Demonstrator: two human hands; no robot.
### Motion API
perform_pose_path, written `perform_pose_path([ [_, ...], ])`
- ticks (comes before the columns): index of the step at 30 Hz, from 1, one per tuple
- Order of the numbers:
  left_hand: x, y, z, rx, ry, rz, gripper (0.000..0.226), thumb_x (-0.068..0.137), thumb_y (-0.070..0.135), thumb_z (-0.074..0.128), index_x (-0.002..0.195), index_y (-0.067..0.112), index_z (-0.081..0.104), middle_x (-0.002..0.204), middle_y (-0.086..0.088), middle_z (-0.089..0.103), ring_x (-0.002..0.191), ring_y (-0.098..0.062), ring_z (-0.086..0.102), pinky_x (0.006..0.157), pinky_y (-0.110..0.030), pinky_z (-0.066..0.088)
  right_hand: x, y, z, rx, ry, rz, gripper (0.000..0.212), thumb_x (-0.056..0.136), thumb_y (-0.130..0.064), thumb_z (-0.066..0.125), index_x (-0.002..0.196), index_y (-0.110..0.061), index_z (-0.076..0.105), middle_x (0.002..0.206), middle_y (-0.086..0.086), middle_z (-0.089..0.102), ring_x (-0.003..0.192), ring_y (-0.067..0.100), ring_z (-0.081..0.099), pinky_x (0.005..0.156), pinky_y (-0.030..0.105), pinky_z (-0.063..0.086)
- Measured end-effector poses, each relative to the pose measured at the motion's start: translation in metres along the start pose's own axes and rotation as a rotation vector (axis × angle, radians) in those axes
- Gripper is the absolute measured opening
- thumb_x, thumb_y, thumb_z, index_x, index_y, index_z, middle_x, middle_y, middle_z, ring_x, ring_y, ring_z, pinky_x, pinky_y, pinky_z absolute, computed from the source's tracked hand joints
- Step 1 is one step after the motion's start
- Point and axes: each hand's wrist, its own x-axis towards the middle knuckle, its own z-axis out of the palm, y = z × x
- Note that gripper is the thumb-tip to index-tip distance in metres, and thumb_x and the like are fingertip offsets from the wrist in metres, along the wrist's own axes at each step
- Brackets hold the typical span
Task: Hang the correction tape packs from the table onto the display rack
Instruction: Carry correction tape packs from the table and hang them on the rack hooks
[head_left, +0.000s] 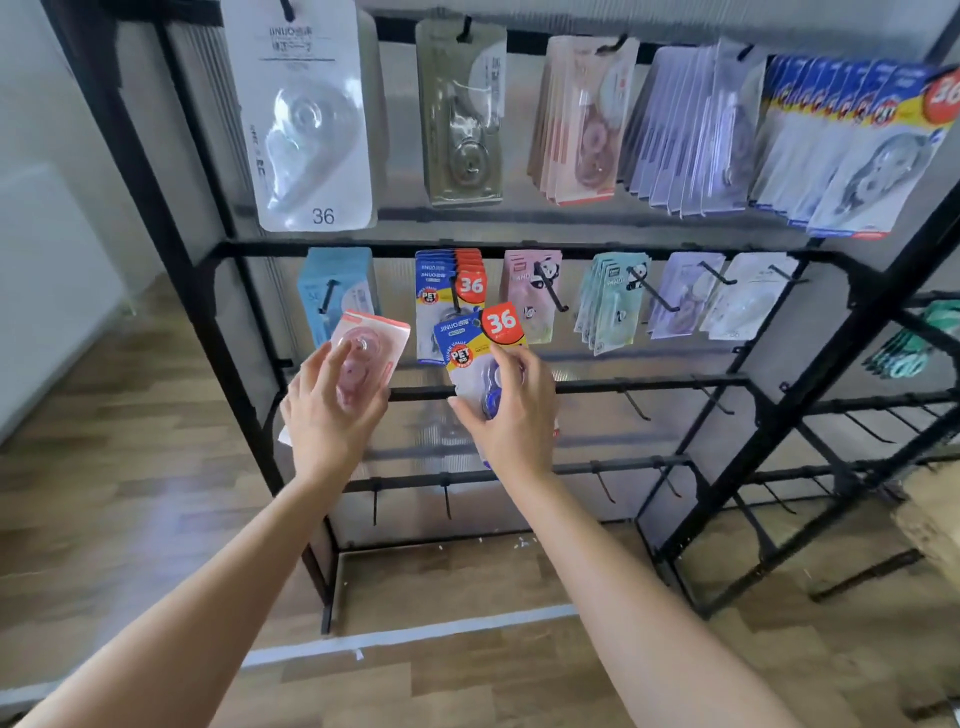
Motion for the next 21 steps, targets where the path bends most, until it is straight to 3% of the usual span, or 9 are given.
perform_pose_path([
  [21,0.022,-0.01,0.025,-0.004,0.033,-0.037,0.066,0.073,0.042,0.059,0.134,0.018,0.053,0.141,-0.005,0.046,0.128,-0.029,0.042,0.104,-0.039,0.025,0.025,0.008,0.047,-0.013,-0.03,-0.007,0.067,0.065,-0.041,0.083,0.121,-0.011,0.061,0.121,0.017,0.054,0.113,0.034,0.051,0.085,0.048,0.048],
])
